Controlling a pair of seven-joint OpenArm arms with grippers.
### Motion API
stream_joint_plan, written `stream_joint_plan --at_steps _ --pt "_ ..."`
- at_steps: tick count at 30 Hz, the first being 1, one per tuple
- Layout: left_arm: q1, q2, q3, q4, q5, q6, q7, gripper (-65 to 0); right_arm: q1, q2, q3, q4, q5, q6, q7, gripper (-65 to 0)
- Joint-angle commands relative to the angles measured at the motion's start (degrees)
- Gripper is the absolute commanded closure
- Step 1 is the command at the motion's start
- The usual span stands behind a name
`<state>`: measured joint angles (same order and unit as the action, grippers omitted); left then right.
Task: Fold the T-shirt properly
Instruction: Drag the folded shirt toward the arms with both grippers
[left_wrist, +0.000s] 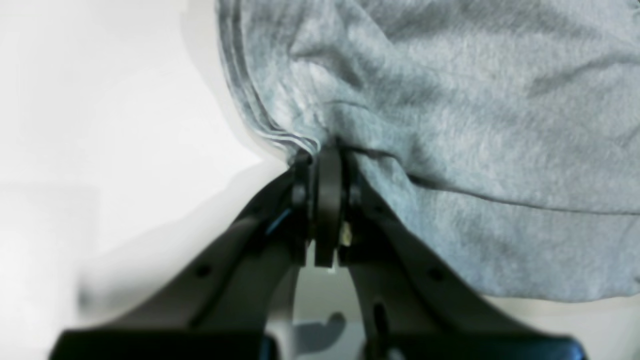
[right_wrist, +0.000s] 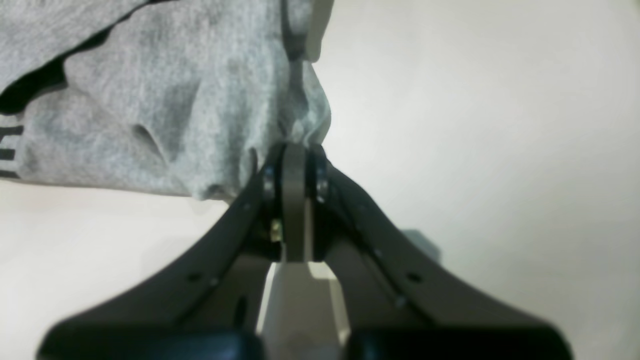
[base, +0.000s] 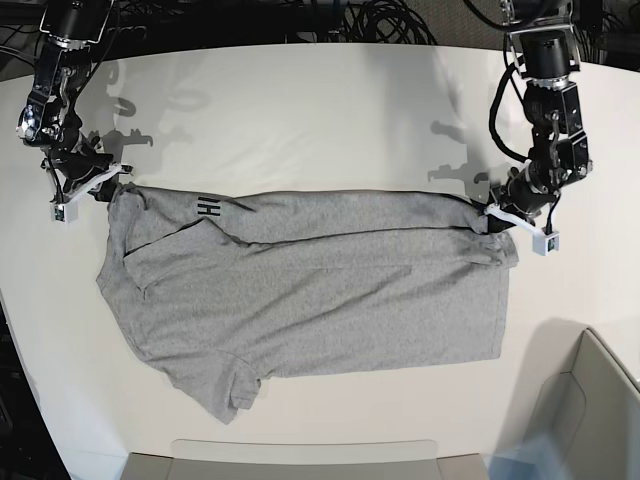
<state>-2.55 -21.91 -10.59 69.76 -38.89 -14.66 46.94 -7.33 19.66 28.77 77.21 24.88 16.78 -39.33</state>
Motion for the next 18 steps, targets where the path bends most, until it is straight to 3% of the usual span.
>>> stream_joint_plan --at_steps 1,7,18 --pt "1.6 -1.6 0.1 0.8 2.7 1.5 3.4 0.0 -0.1 1.5 0.7 0.7 -0.3 0.1 0.0 0.0" --pt "6.3 -2.2 -2.6 8.0 2.7 1.7 4.0 0.0 -2.6 1.9 4.6 1.2 -0.3 0.3 0.0 0.0" --pt "10.0 -2.2 -8.8 8.7 2.7 1.4 4.1 0.0 -6.4 3.8 6.3 1.3 -0.2 0.4 0.1 0.0"
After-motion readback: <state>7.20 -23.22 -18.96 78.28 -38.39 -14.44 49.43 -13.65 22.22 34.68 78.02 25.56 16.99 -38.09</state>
